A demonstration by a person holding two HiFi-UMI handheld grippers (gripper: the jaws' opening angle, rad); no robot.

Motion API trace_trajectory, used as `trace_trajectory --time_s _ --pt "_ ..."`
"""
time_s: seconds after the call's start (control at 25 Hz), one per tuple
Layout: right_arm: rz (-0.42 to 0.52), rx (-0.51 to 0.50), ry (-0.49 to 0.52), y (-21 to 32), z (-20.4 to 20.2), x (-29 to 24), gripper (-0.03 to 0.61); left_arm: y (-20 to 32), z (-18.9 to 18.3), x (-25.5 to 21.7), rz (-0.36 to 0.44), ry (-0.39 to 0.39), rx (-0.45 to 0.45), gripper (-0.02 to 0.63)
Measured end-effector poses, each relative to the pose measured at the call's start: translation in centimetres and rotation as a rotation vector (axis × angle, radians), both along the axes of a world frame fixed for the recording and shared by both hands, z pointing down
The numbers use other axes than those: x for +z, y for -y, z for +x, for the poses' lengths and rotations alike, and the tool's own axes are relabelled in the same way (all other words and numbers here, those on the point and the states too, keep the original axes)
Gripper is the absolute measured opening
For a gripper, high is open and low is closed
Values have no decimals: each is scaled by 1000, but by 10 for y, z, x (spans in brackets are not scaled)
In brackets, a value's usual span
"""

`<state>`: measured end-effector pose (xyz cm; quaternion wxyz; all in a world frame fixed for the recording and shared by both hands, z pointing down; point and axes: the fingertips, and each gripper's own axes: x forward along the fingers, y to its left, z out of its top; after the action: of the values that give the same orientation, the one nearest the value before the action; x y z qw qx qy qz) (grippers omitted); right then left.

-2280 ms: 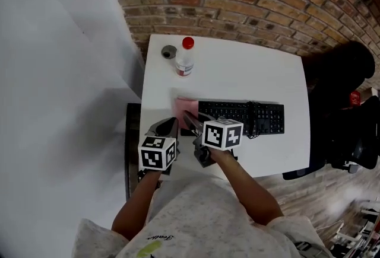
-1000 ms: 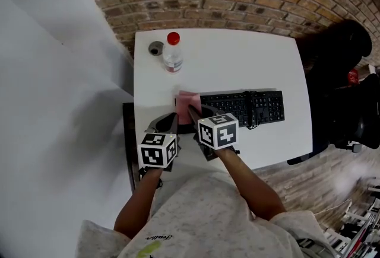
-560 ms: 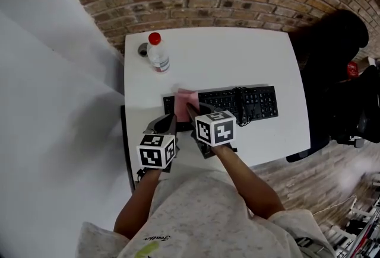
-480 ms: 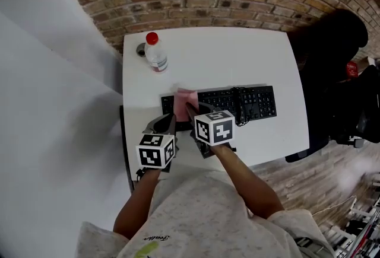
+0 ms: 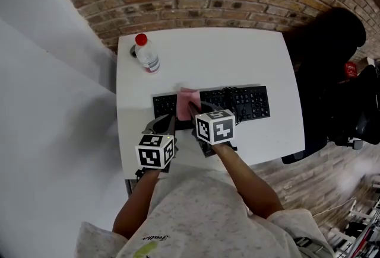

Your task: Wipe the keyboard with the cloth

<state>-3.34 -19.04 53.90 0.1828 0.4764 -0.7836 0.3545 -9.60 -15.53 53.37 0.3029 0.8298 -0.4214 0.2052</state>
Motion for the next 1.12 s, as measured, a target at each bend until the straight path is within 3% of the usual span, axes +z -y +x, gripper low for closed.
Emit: trace_trajectory --time_s 1.12 --pt "6 90 -39 -17 112 -9 23 -8 86 -8 17 -2 75 -8"
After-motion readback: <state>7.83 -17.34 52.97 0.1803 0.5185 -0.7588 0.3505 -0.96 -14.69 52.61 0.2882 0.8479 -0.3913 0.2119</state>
